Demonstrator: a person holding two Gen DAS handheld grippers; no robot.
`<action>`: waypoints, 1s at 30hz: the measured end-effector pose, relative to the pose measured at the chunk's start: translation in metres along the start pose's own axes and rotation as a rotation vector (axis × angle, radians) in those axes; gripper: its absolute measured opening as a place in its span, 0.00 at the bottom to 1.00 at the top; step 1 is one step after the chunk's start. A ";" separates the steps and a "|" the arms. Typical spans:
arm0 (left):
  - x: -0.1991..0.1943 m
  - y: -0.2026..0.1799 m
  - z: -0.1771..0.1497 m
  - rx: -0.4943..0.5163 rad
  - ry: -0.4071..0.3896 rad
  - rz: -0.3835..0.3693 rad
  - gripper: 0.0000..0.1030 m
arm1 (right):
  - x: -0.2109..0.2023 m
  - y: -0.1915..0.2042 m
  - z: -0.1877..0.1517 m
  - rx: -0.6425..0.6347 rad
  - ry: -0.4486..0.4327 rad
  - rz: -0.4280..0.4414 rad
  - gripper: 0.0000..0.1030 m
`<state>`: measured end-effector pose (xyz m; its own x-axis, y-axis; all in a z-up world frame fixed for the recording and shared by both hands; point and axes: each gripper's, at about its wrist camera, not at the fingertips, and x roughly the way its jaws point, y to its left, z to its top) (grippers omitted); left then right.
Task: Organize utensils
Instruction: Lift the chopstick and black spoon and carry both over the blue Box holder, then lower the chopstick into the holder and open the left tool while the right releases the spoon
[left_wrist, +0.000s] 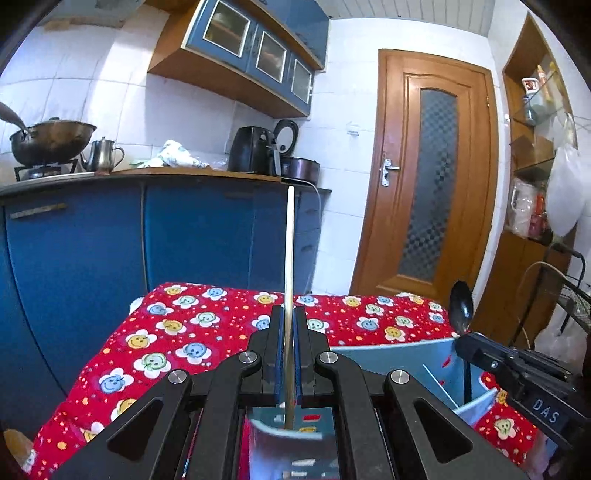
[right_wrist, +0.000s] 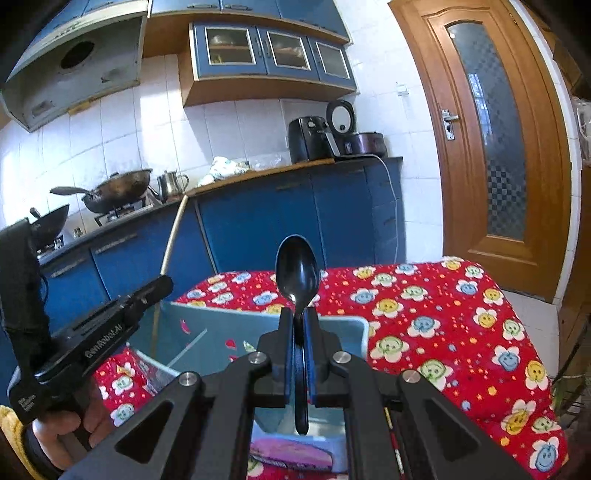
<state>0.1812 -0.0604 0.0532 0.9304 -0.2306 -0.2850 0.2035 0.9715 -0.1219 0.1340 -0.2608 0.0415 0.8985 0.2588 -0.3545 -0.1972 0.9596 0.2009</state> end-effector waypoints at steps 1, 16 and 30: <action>-0.001 0.000 -0.001 0.003 0.007 -0.003 0.04 | 0.001 -0.001 -0.001 0.005 0.013 -0.001 0.08; -0.019 0.008 0.000 -0.017 0.065 -0.046 0.22 | -0.019 -0.003 0.000 0.080 0.039 0.027 0.29; -0.004 0.016 0.038 -0.037 0.142 -0.100 0.31 | -0.063 -0.009 -0.005 0.158 0.016 0.020 0.34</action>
<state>0.1921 -0.0414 0.0885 0.8532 -0.3342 -0.4003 0.2793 0.9411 -0.1904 0.0769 -0.2854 0.0574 0.8883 0.2804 -0.3636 -0.1495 0.9253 0.3485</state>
